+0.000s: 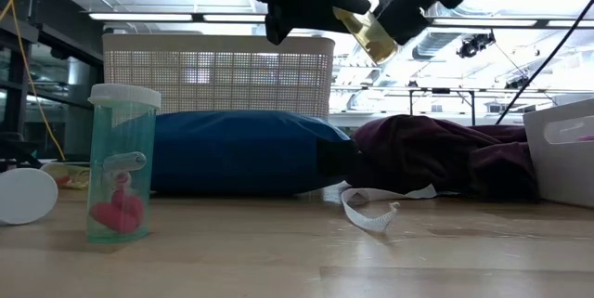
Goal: Pick & Place Medicine items
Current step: Put the bottom yellow pill bottle into the black bin
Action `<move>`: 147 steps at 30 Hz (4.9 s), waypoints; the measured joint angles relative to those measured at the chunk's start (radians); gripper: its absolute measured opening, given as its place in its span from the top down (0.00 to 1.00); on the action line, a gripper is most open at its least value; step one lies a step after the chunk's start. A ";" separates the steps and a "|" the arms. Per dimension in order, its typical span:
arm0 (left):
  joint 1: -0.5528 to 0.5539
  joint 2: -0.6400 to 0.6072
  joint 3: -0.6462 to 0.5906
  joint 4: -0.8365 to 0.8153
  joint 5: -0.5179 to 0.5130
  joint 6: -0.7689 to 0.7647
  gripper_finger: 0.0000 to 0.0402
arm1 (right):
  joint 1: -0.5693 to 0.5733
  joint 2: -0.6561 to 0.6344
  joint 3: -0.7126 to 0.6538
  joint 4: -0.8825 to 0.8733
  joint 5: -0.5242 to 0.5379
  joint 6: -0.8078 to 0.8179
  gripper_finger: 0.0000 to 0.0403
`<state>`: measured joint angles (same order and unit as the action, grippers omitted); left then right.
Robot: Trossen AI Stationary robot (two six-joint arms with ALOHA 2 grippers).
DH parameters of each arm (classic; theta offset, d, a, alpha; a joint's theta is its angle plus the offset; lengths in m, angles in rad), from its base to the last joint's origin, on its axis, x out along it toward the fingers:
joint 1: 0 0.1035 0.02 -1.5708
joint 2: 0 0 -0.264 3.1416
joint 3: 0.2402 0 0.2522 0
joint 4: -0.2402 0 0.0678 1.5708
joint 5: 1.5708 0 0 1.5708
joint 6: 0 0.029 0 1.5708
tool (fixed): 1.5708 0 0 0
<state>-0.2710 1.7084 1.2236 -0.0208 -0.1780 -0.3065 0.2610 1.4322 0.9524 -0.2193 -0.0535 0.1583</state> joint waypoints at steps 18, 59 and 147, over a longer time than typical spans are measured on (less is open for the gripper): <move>0.000 0.000 0.000 0.048 -0.003 0.003 0.70 | 0.001 0.000 0.000 0.029 0.003 0.014 0.54; 0.000 0.000 0.000 0.074 -0.020 0.021 0.70 | 0.001 0.000 0.000 0.052 -0.001 0.054 0.58; 0.000 0.000 0.000 0.096 -0.037 0.064 0.66 | 0.001 -0.001 0.000 0.013 -0.053 0.059 0.78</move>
<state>-0.2710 1.7084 1.2240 0.0750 -0.2150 -0.2428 0.2617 1.4315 0.9527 -0.2062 -0.1062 0.2169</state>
